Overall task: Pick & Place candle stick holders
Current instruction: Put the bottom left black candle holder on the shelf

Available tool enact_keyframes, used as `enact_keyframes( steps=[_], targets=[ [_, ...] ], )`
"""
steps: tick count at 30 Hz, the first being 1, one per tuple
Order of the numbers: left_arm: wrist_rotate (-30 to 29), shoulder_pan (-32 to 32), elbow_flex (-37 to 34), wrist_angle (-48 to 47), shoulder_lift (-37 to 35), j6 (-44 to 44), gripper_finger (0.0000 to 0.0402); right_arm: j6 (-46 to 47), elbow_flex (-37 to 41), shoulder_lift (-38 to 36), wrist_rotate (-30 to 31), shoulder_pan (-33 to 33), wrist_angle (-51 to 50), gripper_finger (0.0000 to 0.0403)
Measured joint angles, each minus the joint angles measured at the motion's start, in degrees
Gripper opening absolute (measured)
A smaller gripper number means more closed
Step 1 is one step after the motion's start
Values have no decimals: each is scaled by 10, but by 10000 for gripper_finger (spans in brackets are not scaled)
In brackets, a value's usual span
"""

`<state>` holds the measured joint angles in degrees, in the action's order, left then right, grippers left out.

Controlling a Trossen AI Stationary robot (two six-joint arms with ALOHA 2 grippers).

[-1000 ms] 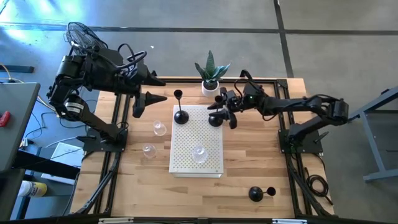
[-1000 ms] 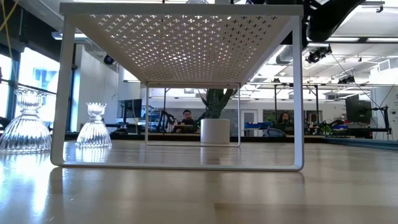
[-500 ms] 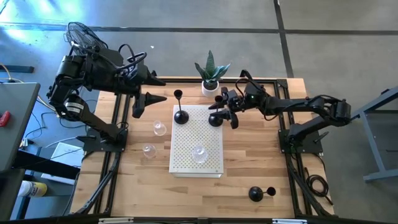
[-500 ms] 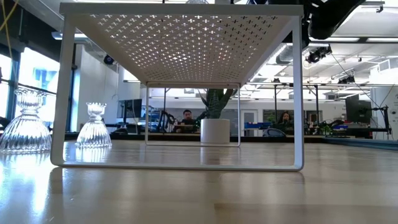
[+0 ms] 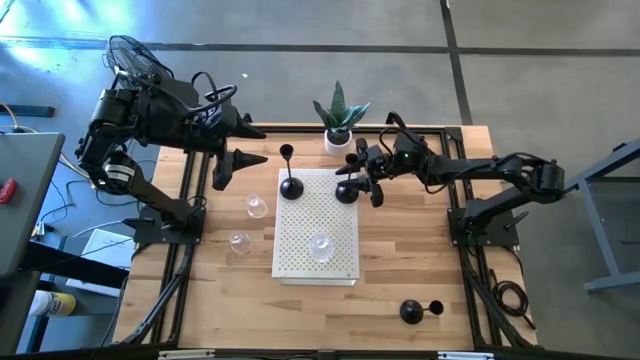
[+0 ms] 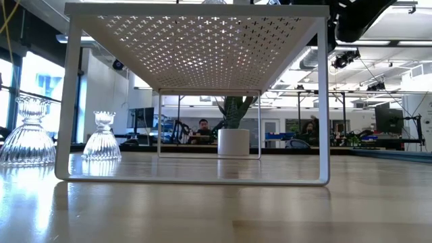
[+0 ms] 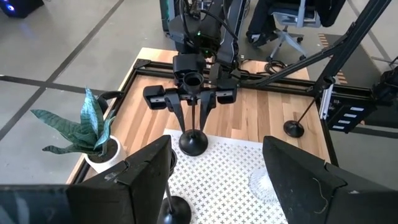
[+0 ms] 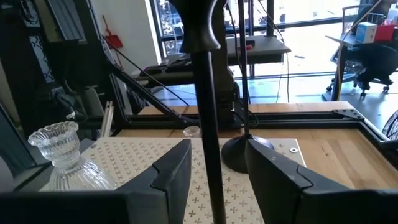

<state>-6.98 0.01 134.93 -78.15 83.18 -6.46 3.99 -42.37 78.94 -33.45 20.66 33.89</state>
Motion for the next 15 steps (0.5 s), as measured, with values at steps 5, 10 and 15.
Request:
enact_keyframes(
  steps=[5, 10, 15],
  targets=[
    [0, 0, 0, -2, 0, 1, 250, -1, 0, -14, 0, 9, -17, 145],
    [0, 0, 0, -8, 0, 2, 250, -1, 0, -41, -1, 16, -47, 145],
    [0, 0, 0, -16, 0, 2, 250, 0, 0, -63, -3, 16, -94, 145]
  ],
)
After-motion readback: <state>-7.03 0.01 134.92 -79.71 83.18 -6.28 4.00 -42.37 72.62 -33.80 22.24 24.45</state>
